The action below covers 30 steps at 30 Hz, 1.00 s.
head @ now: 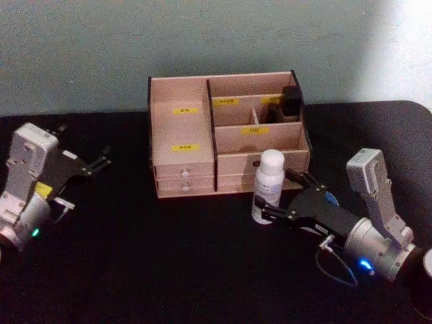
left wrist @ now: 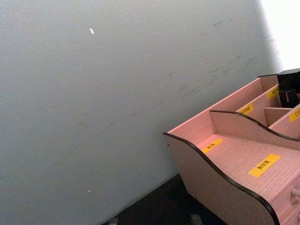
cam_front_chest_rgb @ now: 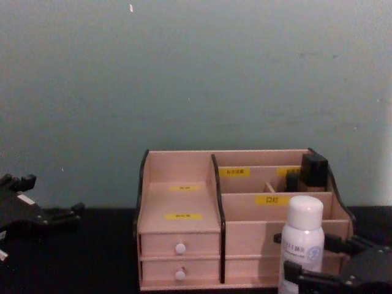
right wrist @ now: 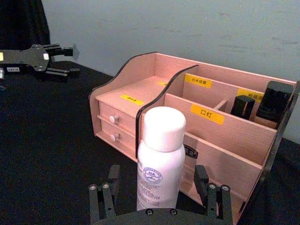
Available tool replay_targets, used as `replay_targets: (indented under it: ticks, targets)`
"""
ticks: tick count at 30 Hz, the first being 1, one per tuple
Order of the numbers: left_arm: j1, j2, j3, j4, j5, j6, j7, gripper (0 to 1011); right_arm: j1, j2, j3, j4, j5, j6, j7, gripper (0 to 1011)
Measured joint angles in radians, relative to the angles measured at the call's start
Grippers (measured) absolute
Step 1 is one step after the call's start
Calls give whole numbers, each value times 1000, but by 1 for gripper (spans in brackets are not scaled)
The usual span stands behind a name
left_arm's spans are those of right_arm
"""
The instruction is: Pick up the facial cleanser and watermelon frost from the table and place them into the tiered storage box.
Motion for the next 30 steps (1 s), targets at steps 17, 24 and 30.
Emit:
replay_targets:
  ticks: [17, 24, 30]
  targets:
    - [0, 0, 0, 0, 0, 0, 0, 1001, 27, -36, 10, 39, -10, 9, 4, 1002]
    - [0, 0, 0, 0, 0, 0, 0, 1001, 38, -44, 7, 53, -14, 12, 9, 1002]
    - [0, 0, 0, 0, 0, 0, 0, 1001, 47, -50, 2, 62, -16, 15, 13, 1002]
